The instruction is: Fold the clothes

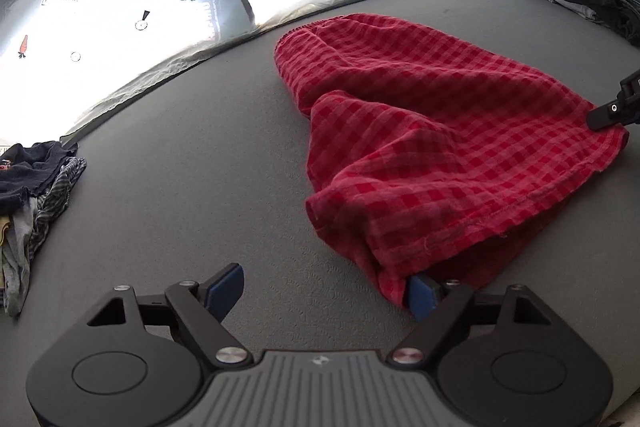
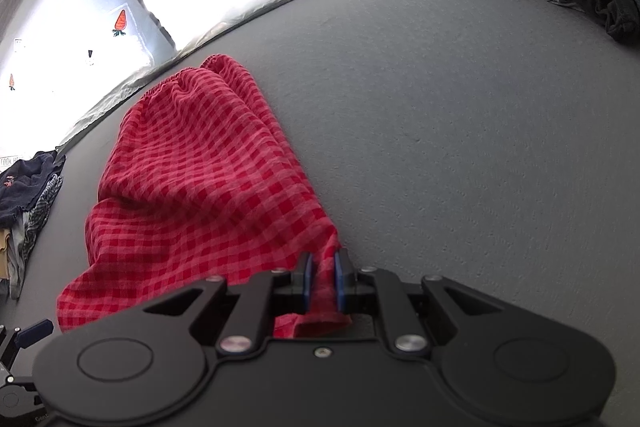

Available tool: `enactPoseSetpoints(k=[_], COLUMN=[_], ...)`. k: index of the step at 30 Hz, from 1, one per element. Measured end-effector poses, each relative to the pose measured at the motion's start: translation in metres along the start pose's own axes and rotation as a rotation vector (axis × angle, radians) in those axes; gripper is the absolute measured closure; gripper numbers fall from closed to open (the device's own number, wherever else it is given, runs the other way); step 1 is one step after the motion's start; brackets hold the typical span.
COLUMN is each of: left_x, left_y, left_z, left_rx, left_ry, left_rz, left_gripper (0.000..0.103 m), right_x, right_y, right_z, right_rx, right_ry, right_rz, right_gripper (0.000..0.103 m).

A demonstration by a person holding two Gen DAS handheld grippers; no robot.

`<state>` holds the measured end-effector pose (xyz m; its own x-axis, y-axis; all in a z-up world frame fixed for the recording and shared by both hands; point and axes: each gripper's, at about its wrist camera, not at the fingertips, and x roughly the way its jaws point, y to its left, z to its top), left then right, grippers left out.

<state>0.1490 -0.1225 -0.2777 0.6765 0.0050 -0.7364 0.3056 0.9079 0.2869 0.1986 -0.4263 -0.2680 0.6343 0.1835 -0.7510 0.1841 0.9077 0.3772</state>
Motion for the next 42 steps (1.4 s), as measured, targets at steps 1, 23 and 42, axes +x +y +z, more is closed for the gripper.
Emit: enactPoseSetpoints(k=[1,23,42], left_x=[-0.002,-0.021,0.12], left_y=[0.003,0.088,0.114], left_z=[-0.003,-0.002,0.183], left_rx=[-0.017,-0.36,-0.514], left_ry=[0.003,-0.015,-0.078], left_rz=[0.001,0.002,-0.27], left_gripper=[0.015,0.015,0.015], right_x=[0.0,-0.024,0.113], right_y=[0.0,0.019,0.1], right_z=[0.0,0.032,0.182], right_rx=[-0.004,-0.053,-0.278], right_ry=[0.001,0.001,0.054], right_rz=[-0.002,-0.047,0.151], right_gripper=[0.091,0.062,0.077])
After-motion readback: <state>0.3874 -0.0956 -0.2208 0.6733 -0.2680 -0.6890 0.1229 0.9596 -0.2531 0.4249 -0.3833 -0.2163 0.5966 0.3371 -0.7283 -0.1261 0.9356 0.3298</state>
